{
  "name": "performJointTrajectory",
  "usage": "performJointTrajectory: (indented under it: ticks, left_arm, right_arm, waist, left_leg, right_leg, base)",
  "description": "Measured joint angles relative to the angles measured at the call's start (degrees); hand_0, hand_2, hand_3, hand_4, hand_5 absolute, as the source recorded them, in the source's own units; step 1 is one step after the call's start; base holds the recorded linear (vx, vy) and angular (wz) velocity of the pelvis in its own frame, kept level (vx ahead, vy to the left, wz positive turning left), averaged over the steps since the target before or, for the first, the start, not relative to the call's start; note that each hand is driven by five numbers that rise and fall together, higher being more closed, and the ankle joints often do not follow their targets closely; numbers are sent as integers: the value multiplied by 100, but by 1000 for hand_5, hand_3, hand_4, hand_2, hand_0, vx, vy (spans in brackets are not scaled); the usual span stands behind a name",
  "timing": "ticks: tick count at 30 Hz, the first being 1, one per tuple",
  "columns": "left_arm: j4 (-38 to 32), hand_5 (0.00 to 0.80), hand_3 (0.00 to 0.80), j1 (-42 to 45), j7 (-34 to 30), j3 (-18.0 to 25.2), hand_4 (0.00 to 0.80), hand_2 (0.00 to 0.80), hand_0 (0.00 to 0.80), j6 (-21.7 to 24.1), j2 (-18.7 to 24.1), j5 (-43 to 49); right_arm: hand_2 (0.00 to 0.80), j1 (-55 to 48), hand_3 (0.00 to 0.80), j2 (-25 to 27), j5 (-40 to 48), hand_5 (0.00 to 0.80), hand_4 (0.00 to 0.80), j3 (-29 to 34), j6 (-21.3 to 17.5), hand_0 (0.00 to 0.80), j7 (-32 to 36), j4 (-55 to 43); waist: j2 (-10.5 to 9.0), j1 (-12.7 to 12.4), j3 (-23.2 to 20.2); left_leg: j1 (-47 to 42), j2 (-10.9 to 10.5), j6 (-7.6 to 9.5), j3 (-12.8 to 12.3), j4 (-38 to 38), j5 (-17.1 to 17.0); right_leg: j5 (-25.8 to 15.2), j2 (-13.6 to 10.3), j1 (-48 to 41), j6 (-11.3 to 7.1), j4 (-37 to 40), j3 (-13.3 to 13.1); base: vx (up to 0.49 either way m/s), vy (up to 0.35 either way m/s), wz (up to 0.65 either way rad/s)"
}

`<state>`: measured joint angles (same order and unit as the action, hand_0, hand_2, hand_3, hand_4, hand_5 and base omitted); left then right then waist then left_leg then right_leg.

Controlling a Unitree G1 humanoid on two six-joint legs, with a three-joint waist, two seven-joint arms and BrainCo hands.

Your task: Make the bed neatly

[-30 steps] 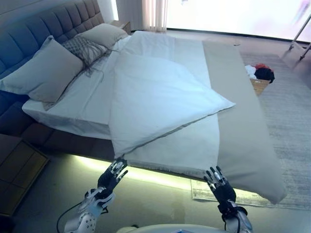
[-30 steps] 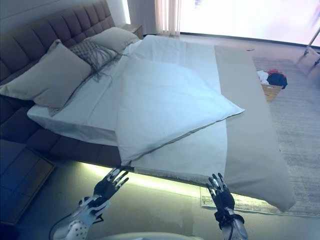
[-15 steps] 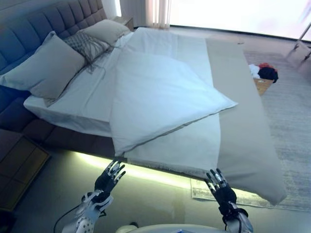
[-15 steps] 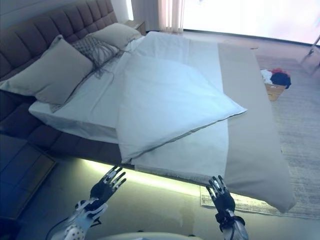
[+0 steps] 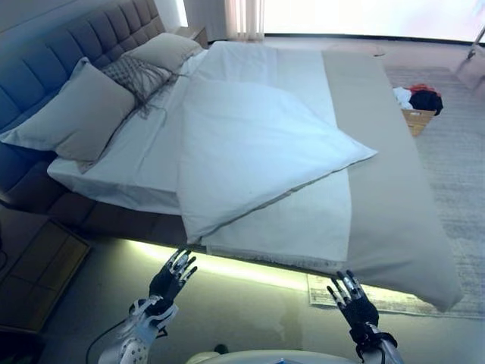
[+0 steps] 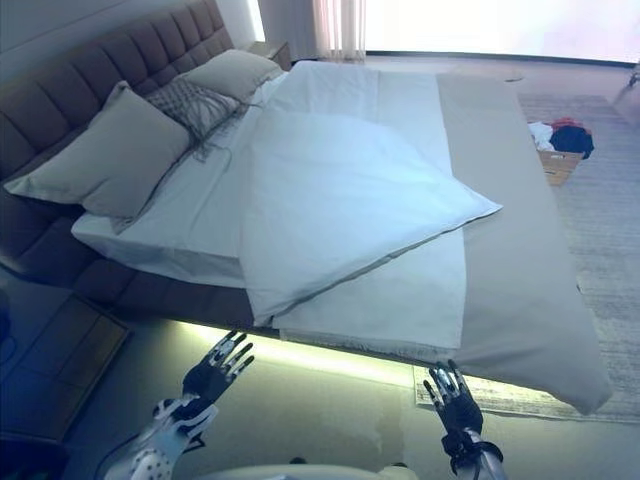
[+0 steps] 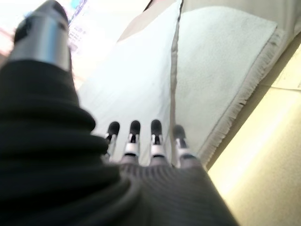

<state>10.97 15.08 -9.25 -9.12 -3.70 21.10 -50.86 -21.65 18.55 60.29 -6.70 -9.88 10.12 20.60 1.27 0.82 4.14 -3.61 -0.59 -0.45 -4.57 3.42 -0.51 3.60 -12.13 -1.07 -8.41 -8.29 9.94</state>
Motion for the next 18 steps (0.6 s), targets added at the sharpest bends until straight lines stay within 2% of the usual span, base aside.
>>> performJointTrajectory:
  ticks: [2,3,5,7,9,11,13,15,18]
  left_arm:
    - [252,0,0,-287,-50,-128,0,0,0,0,-20,8]
    - [374,0,0,-356,-64,-160,0,0,0,-2,-13,10]
    - [410,0,0,-356,-103,-163,0,0,0,-52,41,10]
    - [344,0,0,-281,-112,-55,0,0,0,-83,203,9]
    - [319,0,0,-277,-95,-49,0,0,0,-157,391,5]
    - [339,0,0,-375,-69,-64,0,0,0,-178,384,4]
    - [362,0,0,-410,-59,-107,0,0,0,-198,337,4]
    - [375,0,0,-395,1,-102,0,0,0,-225,292,3]
    - [379,0,0,-269,35,-47,0,0,0,-255,260,0]
  right_arm:
    - [0,39,0,-19,26,0,0,60,-166,0,-2,8]
    - [0,48,0,-50,73,0,0,48,-215,0,-1,7]
    - [0,7,0,-95,123,0,0,54,-235,0,29,7]
    - [0,1,0,-183,127,0,0,53,-234,0,133,2]
    - [0,-39,0,-219,131,0,0,60,-243,0,276,-10]
    - [0,1,0,-222,180,0,0,67,-250,0,348,31]
    - [0,93,0,-221,243,0,0,67,-250,0,340,106]
    - [0,196,0,-224,242,0,0,86,-248,0,304,116]
    - [0,146,0,-249,238,0,0,134,-224,0,303,129]
  waist:
    - [96,-3,307]
    - [84,-5,376]
    - [124,-16,392]
    - [91,-32,396]
    - [-37,-1,376]
    - [-181,49,414]
    - [-313,203,394]
    - [-332,291,405]
    - [-384,278,387]
  left_leg:
    - [53,-31,152,47,-388,188]
    - [51,-89,196,103,-532,281]
    - [51,-101,307,183,-674,350]
    - [83,-135,400,184,-694,353]
    - [116,-229,426,191,-703,343]
    - [137,-378,439,212,-710,360]
    - [131,-492,422,313,-718,399]
    - [66,-472,371,340,-730,464]
    - [-187,-324,96,336,-711,700]
  right_leg:
    - [-6,-174,476,21,-1346,-34]
    - [-86,-289,740,120,-1987,-120]
    - [-539,-373,1158,240,-2765,-335]
    - [-470,-384,1464,152,-3032,-329]
    - [-188,-309,1632,-57,-2620,-326]
    - [-186,-353,1624,-145,-1532,-344]
    - [-376,-475,1590,-313,-360,-364]
    - [-642,-520,1539,-397,583,-318]
    - [-719,-506,1500,-412,760,-205]
  base:
    - [75,260,32]
    - [118,150,28]
    - [148,26,19]
    - [277,-166,9]
    - [372,-283,3]
    - [376,-259,10]
    - [395,-265,26]
    - [298,-233,11]
    - [386,-299,-1]
